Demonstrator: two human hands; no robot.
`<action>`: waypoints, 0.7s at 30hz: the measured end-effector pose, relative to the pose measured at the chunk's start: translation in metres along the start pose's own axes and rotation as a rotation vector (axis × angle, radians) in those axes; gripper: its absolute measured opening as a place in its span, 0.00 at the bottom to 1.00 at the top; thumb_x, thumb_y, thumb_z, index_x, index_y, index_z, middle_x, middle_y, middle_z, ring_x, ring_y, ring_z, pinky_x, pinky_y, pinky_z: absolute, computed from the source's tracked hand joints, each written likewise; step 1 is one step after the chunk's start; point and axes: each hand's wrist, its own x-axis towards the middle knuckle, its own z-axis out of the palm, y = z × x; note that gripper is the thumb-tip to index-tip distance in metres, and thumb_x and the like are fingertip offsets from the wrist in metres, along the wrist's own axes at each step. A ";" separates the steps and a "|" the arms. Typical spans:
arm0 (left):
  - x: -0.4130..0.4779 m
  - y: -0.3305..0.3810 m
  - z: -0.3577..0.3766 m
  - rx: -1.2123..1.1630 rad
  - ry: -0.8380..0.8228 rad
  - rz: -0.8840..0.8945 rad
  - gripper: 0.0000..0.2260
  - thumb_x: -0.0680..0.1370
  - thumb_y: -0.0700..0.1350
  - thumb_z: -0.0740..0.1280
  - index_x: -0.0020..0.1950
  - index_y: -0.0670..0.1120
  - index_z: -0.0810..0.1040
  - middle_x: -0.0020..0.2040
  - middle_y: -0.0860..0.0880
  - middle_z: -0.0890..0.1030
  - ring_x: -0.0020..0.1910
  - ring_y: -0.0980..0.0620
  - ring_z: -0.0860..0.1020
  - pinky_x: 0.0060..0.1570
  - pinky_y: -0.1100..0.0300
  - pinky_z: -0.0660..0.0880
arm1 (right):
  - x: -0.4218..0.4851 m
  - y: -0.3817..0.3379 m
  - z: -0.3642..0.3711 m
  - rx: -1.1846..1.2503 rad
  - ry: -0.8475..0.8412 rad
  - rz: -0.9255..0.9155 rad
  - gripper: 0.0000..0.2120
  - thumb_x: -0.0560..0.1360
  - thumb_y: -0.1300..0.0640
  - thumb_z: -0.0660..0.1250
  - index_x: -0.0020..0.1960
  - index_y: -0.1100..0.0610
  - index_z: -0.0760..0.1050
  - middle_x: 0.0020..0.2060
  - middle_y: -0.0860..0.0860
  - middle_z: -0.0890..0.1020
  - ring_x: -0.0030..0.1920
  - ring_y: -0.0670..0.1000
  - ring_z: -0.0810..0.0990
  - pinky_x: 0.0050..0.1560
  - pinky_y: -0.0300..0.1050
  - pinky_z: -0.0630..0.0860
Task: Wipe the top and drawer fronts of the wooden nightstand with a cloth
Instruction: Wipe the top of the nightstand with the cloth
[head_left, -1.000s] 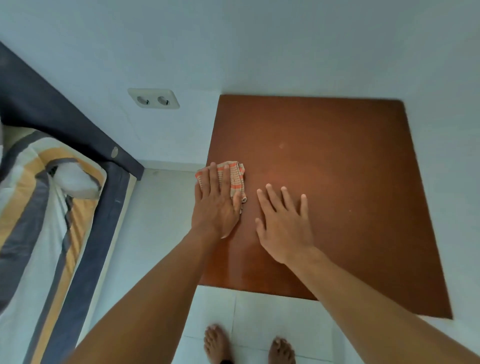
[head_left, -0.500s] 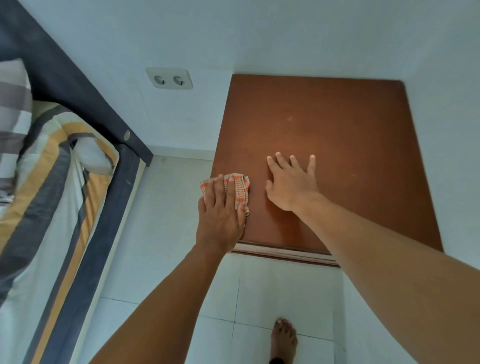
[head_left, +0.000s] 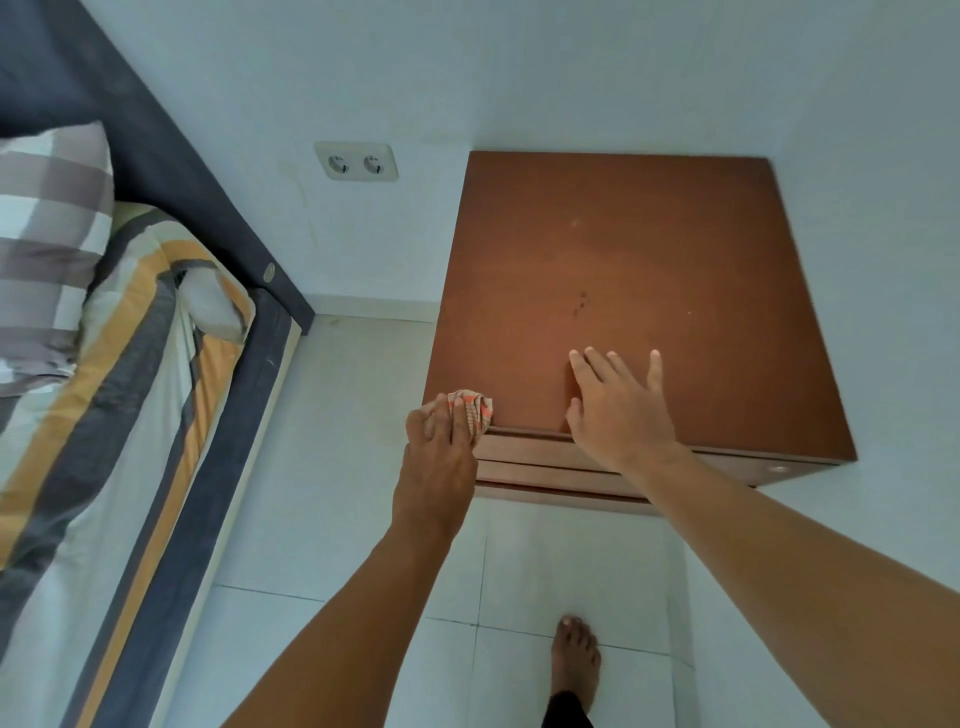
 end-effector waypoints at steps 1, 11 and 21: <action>-0.007 0.002 0.001 0.032 0.002 0.034 0.24 0.76 0.36 0.70 0.72 0.32 0.71 0.71 0.32 0.72 0.69 0.32 0.72 0.57 0.42 0.76 | -0.005 -0.001 0.001 0.011 0.030 -0.012 0.29 0.81 0.50 0.57 0.81 0.54 0.59 0.79 0.51 0.66 0.79 0.54 0.64 0.77 0.70 0.47; -0.047 -0.013 -0.024 -0.284 0.073 0.215 0.23 0.82 0.50 0.57 0.74 0.42 0.71 0.67 0.45 0.78 0.53 0.47 0.73 0.53 0.59 0.74 | -0.017 0.018 -0.012 0.021 0.044 -0.036 0.29 0.81 0.50 0.58 0.81 0.52 0.61 0.78 0.51 0.67 0.78 0.53 0.65 0.78 0.70 0.49; 0.140 0.033 -0.110 -0.282 0.303 0.172 0.27 0.82 0.51 0.49 0.80 0.42 0.62 0.77 0.42 0.67 0.68 0.42 0.68 0.68 0.51 0.66 | 0.071 0.091 -0.038 0.126 -0.001 0.089 0.28 0.83 0.47 0.55 0.82 0.47 0.55 0.82 0.50 0.59 0.82 0.54 0.55 0.79 0.67 0.46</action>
